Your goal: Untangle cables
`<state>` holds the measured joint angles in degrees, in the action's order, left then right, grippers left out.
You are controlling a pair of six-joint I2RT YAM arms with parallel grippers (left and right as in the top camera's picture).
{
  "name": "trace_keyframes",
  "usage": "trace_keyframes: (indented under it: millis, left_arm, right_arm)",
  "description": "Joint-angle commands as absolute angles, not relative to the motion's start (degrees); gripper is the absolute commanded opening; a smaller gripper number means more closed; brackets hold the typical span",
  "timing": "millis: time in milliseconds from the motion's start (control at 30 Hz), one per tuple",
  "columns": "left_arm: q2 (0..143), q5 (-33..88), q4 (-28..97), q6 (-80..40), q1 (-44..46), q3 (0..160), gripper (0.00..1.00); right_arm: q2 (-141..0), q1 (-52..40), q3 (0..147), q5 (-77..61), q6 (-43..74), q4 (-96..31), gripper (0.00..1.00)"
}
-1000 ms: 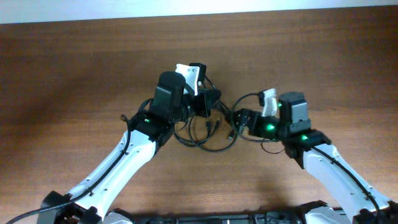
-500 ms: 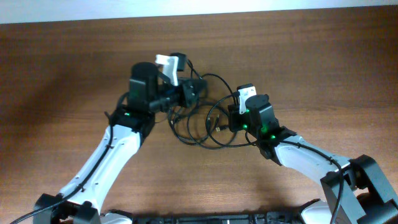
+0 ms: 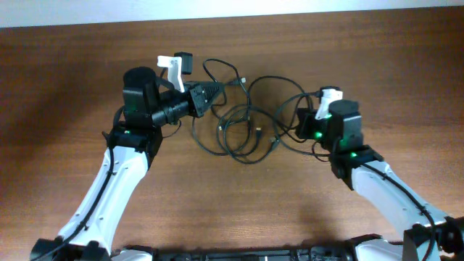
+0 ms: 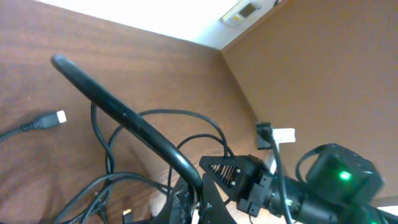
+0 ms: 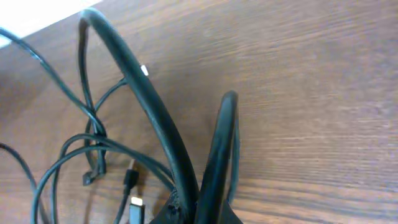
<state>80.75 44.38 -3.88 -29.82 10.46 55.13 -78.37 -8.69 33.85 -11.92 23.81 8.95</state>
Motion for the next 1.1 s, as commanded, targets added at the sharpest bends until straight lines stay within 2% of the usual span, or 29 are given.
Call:
trace_keyframes:
  millis: [0,200,433,600,733,867,1067]
  left_arm:
    - [78.6,44.6,-4.4,-28.6,9.9,59.5,0.0]
    - [78.6,42.1,-4.2,-27.1,9.9,60.9,0.0]
    - [78.6,40.7,-3.3,-27.1,9.0,61.1,0.0]
    - [78.6,36.9,-0.2,-26.0,9.0,61.1,0.0]
    - [78.6,33.9,2.5,-25.9,9.1,61.1,0.0]
    - [78.7,32.8,6.1,-25.8,9.6,61.1,0.0]
    - [79.4,18.1,15.9,-24.7,16.6,61.1,0.0]
  right_arm:
    - [-76.0,-3.4,34.1,-19.3,24.5,8.7,0.04]
    - [-75.9,5.3,34.1,-26.8,24.5,4.7,0.04]
    - [-75.9,10.3,34.1,-34.0,24.5,4.2,0.04]
    - [-75.9,12.7,34.1,-41.8,24.5,4.7,0.04]
    - [-75.9,12.8,34.1,-42.5,24.5,3.0,0.04]
    - [-76.1,12.8,34.1,-42.4,24.5,1.2,0.1]
    - [-76.2,12.8,34.1,-42.4,24.5,0.8,0.14]
